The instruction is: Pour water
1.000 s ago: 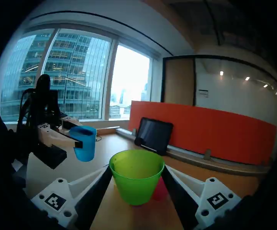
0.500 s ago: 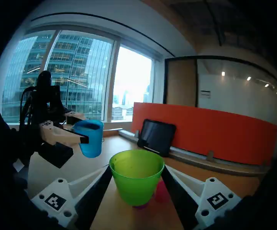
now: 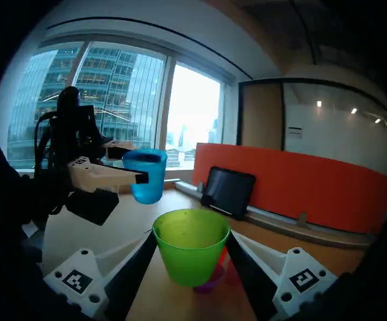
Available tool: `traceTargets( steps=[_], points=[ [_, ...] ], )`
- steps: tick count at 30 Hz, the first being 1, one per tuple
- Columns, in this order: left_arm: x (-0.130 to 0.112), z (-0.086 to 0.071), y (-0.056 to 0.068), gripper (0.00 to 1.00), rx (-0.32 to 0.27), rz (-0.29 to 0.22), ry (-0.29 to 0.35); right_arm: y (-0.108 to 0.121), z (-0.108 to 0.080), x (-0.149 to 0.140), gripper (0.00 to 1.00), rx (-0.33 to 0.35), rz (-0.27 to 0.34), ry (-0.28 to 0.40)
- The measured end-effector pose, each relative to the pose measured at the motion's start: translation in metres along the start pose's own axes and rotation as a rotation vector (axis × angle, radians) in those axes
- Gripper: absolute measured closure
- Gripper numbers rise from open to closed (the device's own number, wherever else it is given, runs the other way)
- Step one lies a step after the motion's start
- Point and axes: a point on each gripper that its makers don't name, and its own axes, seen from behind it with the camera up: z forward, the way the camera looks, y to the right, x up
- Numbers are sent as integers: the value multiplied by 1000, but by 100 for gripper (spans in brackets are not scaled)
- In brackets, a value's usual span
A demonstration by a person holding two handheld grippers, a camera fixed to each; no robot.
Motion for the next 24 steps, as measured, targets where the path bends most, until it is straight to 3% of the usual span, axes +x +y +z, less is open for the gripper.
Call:
traceTargets(
  steps=[24],
  points=[
    [52,10,-13,13,66,307,56,-42,22,-4,8,104,3,-2]
  ],
)
